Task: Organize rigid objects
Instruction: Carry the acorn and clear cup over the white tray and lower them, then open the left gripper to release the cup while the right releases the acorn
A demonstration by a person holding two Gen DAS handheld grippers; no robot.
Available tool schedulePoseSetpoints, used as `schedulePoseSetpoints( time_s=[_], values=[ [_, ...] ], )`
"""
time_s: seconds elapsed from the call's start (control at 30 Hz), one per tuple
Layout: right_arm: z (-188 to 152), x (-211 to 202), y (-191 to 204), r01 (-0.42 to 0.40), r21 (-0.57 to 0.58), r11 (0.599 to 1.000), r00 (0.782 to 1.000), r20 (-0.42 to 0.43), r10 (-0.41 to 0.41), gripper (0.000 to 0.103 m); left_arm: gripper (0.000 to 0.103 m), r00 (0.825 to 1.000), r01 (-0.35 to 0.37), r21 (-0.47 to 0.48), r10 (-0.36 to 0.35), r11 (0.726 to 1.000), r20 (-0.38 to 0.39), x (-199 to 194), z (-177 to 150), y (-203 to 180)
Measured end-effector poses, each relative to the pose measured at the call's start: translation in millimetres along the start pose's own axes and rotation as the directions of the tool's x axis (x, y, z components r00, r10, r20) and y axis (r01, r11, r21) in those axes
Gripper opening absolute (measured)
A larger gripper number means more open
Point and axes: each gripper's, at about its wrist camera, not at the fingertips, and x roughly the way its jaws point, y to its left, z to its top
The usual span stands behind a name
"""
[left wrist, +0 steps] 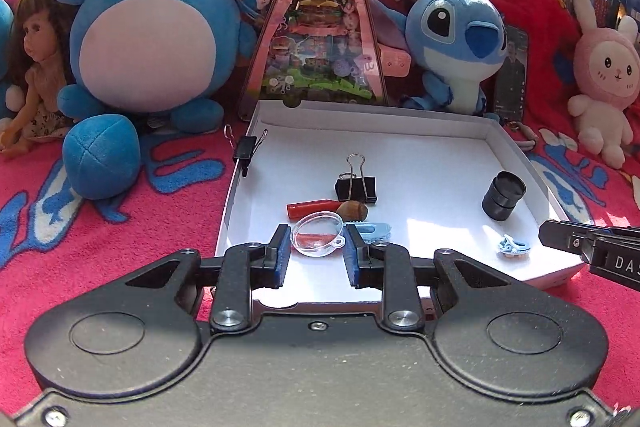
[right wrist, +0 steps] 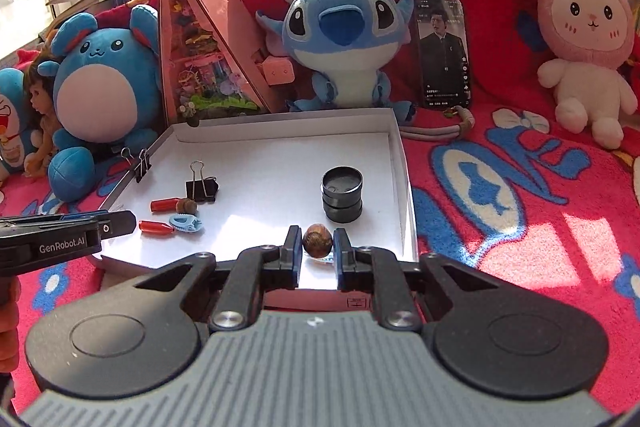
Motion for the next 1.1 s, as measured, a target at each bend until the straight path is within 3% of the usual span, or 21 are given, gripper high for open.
schedulePoseSetpoints(
  time_s=[0.23,0.43,0.63,0.9,0.93,1.03,1.1],
  values=[
    [3,26,-5,0.008,0.044,0.999,0.999,-0.042,-0.006,0.020,0.026,0.999,-0.026,-0.011,0.025,1.000,-0.020,23,2,-1],
    [11,43,-10,0.040,0.072,0.997,0.997,-0.069,-0.035,0.020,0.026,0.998,-0.038,-0.025,0.037,0.999,-0.049,45,25,1],
    [14,53,-12,0.051,0.075,0.996,0.995,-0.085,-0.045,0.020,0.026,0.995,-0.057,0.009,0.057,0.998,-0.086,59,12,1],
    [11,57,-12,0.052,0.087,0.995,0.995,-0.094,-0.044,0.021,0.027,0.996,-0.077,0.009,0.078,0.997,-0.051,57,6,-2],
    [10,57,-12,0.050,0.084,0.995,0.995,-0.095,-0.042,0.022,0.028,0.996,-0.080,0.008,0.080,0.997,-0.050,57,6,-3],
    [8,55,-10,0.052,0.066,0.996,0.995,-0.090,-0.046,0.026,0.043,0.996,-0.081,0.005,0.081,0.997,-0.047,54,5,-3],
    [7,53,-9,0.052,0.057,0.997,0.995,-0.084,-0.047,0.026,0.047,0.996,-0.083,0.007,0.083,0.997,-0.043,52,4,-3]
  ],
)
